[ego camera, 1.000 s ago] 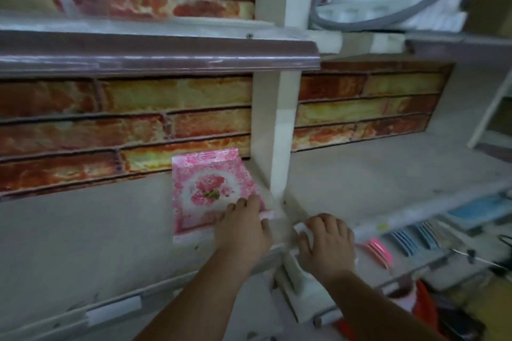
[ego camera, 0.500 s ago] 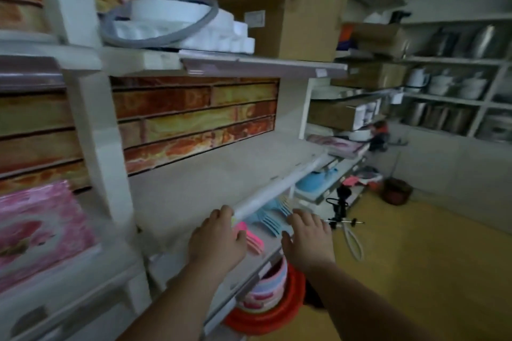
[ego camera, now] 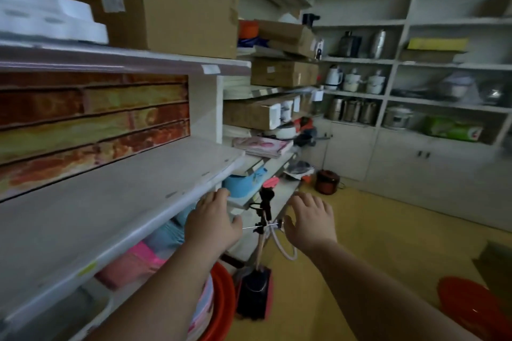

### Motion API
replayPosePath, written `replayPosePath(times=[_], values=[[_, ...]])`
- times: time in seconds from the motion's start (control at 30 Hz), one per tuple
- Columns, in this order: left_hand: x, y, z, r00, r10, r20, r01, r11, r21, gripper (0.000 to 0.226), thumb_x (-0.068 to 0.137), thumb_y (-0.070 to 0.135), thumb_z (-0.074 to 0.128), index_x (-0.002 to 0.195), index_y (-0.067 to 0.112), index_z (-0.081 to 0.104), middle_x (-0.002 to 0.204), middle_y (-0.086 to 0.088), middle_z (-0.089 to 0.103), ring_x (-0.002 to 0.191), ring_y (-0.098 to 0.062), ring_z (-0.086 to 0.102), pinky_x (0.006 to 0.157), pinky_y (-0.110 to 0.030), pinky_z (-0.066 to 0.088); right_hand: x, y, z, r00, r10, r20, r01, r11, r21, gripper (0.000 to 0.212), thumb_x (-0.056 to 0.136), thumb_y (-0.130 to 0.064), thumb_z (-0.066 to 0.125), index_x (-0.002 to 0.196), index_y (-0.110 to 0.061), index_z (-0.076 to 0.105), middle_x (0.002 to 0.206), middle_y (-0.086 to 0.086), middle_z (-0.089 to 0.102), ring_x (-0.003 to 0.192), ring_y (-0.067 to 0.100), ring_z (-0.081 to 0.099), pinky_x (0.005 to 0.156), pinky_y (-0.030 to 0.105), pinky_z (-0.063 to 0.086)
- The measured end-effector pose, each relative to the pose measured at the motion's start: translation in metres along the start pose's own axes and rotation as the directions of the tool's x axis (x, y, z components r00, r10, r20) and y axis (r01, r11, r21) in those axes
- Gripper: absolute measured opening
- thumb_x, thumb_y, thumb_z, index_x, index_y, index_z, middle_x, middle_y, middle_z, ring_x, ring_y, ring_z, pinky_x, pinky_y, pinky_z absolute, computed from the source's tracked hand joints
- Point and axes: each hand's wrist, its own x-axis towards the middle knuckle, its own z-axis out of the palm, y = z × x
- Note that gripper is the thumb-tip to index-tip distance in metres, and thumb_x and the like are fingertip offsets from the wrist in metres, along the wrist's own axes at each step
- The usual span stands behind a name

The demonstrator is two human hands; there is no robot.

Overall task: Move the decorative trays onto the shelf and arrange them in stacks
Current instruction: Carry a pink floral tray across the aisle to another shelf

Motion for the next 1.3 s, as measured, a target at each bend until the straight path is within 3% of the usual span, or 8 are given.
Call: replayPosePath(times=[0.17, 0.37, 0.57, 0.87, 1.0, 1.07, 1.3], values=[[0.038, 0.051, 0.038, 0.996, 0.056, 0.074, -0.055, 0.998, -0.022, 0.053, 0.097, 0.046, 0.062, 0.143, 0.028, 0.043, 0.147, -0.002, 0.052, 0.133, -0.028, 0.053, 0.103, -0.045, 0.05, 0.012, 0.057, 0.008, 0.994, 0.104, 0.031, -0.105, 0.994, 0.024, 0.035, 0.096, -0.043, 0.062, 0.13, -0.033, 0.062, 0.151, -0.007, 0.054, 0.139, 0.023, 0.048, 0.113, 0.043, 0.033], [0.098, 0.081, 0.082, 0.979, 0.132, 0.156, -0.124, 0.99, -0.061, 0.05, 0.098, 0.044, 0.063, 0.143, 0.032, 0.044, 0.144, 0.002, 0.055, 0.131, -0.026, 0.055, 0.097, -0.041, 0.05, 0.042, 0.099, 0.031, 0.969, 0.231, 0.092, -0.236, 0.971, 0.047, 0.048, 0.097, -0.048, 0.06, 0.142, -0.032, 0.054, 0.158, -0.007, 0.046, 0.143, 0.024, 0.044, 0.117, 0.044, 0.03], [0.162, 0.103, 0.138, 0.953, 0.14, 0.268, -0.083, 0.974, -0.212, 0.059, 0.096, 0.046, 0.067, 0.148, 0.031, 0.043, 0.148, 0.001, 0.053, 0.13, -0.026, 0.055, 0.098, -0.041, 0.052, 0.077, 0.138, 0.061, 0.922, 0.366, 0.125, -0.369, 0.929, 0.006, 0.053, 0.096, -0.051, 0.058, 0.145, -0.034, 0.049, 0.16, -0.008, 0.042, 0.144, 0.023, 0.042, 0.115, 0.042, 0.033], [0.29, 0.137, 0.198, 0.924, 0.179, 0.337, -0.034, 0.918, -0.395, 0.06, 0.098, 0.044, 0.067, 0.15, 0.032, 0.041, 0.152, 0.002, 0.05, 0.113, -0.022, 0.06, 0.089, -0.042, 0.058, 0.152, 0.2, 0.084, 0.706, 0.703, 0.078, -0.706, 0.694, 0.142, 0.058, 0.099, -0.048, 0.063, 0.151, -0.027, 0.049, 0.156, -0.002, 0.047, 0.142, 0.021, 0.047, 0.113, 0.042, 0.045], [0.33, 0.159, 0.228, 0.899, 0.274, 0.341, -0.088, 0.876, -0.474, 0.083, 0.098, 0.039, 0.069, 0.166, 0.036, 0.021, 0.173, 0.008, 0.02, 0.147, -0.027, 0.045, 0.109, -0.048, 0.052, 0.168, 0.218, 0.095, 0.72, 0.69, 0.078, -0.691, 0.723, -0.006, 0.06, 0.101, -0.051, 0.06, 0.155, -0.03, 0.043, 0.162, -0.005, 0.04, 0.147, 0.022, 0.041, 0.116, 0.041, 0.041], [0.346, 0.173, 0.242, 0.886, 0.318, 0.337, -0.118, 0.858, -0.499, 0.089, 0.099, 0.04, 0.069, 0.167, 0.04, 0.013, 0.176, 0.013, 0.012, 0.155, -0.026, 0.036, 0.114, -0.049, 0.049, 0.176, 0.227, 0.099, 0.703, 0.708, 0.066, -0.708, 0.706, -0.019, 0.063, 0.1, -0.051, 0.06, 0.157, -0.03, 0.042, 0.164, -0.005, 0.039, 0.149, 0.022, 0.04, 0.118, 0.042, 0.04], [0.38, 0.228, 0.308, 0.821, 0.395, 0.413, -0.073, 0.789, -0.61, 0.089, 0.099, 0.038, 0.071, 0.168, 0.042, 0.016, 0.176, 0.014, 0.012, 0.159, -0.025, 0.03, 0.117, -0.048, 0.046, 0.192, 0.278, 0.111, 0.517, 0.855, 0.024, -0.848, 0.508, 0.151, 0.073, 0.1, -0.048, 0.066, 0.164, -0.031, 0.035, 0.173, -0.003, 0.029, 0.157, 0.021, 0.033, 0.121, 0.043, 0.041]])
